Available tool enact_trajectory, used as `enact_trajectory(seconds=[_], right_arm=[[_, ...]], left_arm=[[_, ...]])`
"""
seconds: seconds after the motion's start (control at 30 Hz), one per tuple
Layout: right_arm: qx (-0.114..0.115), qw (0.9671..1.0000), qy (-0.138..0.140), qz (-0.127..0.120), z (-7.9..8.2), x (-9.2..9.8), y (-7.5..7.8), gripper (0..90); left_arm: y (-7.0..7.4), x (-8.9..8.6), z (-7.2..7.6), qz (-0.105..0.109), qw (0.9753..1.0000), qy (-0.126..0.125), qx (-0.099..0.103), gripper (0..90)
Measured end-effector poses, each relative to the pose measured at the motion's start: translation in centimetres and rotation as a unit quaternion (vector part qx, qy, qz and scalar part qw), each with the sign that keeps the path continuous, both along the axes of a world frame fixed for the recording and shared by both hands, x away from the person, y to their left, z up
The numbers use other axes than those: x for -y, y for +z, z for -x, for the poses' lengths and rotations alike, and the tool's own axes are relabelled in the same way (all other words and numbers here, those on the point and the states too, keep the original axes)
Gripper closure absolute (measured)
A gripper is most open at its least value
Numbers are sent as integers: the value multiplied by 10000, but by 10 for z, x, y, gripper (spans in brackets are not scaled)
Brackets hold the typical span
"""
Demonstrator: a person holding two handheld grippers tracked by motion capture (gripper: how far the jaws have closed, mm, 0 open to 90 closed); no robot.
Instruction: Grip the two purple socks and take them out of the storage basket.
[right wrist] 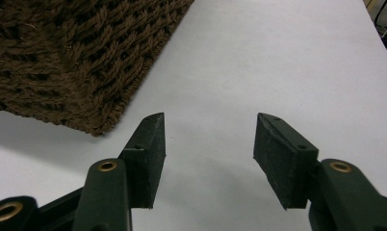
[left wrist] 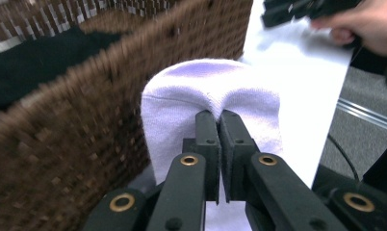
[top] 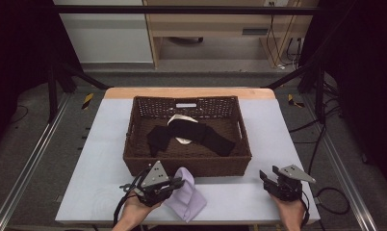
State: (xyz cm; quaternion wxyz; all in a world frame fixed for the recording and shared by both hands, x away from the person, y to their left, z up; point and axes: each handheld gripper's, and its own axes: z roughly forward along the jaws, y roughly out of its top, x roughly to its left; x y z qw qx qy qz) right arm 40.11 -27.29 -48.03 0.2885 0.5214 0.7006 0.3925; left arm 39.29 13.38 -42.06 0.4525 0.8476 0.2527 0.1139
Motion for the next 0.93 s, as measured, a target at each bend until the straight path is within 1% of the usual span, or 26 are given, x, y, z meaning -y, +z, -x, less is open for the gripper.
enact_trajectory(seconds=[0.1,0.13,0.17,0.2,0.23,0.27,0.3,0.33,0.37,0.4,0.43,0.5,0.53,0.57,0.6,0.67,0.7,0.73,0.77,0.8,0.83,0.87,0.9,0.93], right_arm=[[-7,10000,8,5,0,0,0,449],[-7,10000,8,5,0,0,0,449],[-25,10000,5,-9,0,0,0,448],[-25,10000,5,-9,0,0,0,448],[-33,10000,5,-18,0,0,0,446],[-43,10000,-2,-23,0,0,0,446],[-40,10000,1,-15,0,0,0,446],[-40,10000,1,-15,0,0,0,446],[-32,10000,-3,-14,0,0,0,445],[-32,10000,-3,-14,0,0,0,445],[-31,10000,-4,-17,0,0,0,445],[-35,10000,-6,-18,0,1,0,442],[-36,10000,-20,-33,1,1,0,437],[-38,10000,-27,-36,1,1,0,435],[-38,10000,-27,-36,1,1,0,435],[-44,10000,-31,-30,0,2,0,429],[-46,10000,-33,-26,0,2,-1,420],[-46,10000,-33,-26,0,2,-1,420],[-63,10000,-52,-36,0,2,-1,405],[-63,10000,-52,-36,0,2,-1,405],[-67,10000,-66,-32,0,2,-1,398],[-73,9999,-67,-41,0,2,-1,396],[-80,9999,-65,-50,0,3,-1,392],[-82,9999,-70,-48,0,3,-1,389]], left_arm=[[-13,4,-6,-127,9998,42,-115,856],[-15,4,-7,-141,9998,37,-132,856],[-20,5,-9,-158,9997,46,-190,813],[-20,5,-9,-158,9997,46,-190,777],[-22,6,-9,-319,9993,111,-126,725],[-22,5,-8,-378,9991,140,-88,694],[-22,5,-8,-378,9991,140,-88,646],[-21,4,-7,-420,9989,219,-44,646],[-19,-1,-7,-386,9987,337,-13,563],[-19,-1,-7,-386,9987,337,-13,541],[-18,-4,-6,-342,9986,412,-7,541],[-17,-13,-6,-286,9979,580,8,494],[-17,-20,-5,-258,9972,708,8,462],[-18,-25,-5,-244,9966,789,9,455],[-18,-25,-5,-244,9966,789,9,442],[-19,-34,-4,-214,9956,914,-32,426],[-22,-42,-3,-244,9944,1023,-41,405],[-22,-42,-3,-244,9944,1023,-41,398],[-24,-51,-3,-282,9934,1113,-48,390],[-24,-51,-3,-282,9934,1113,-48,385],[-27,-59,-2,-327,9920,1217,-52,380],[-28,-63,-2,-332,9912,1277,-50,376],[-29,-66,-2,-332,9907,1317,-62,373],[-29,-66,-2,-332,9907,1317,-62,370]])
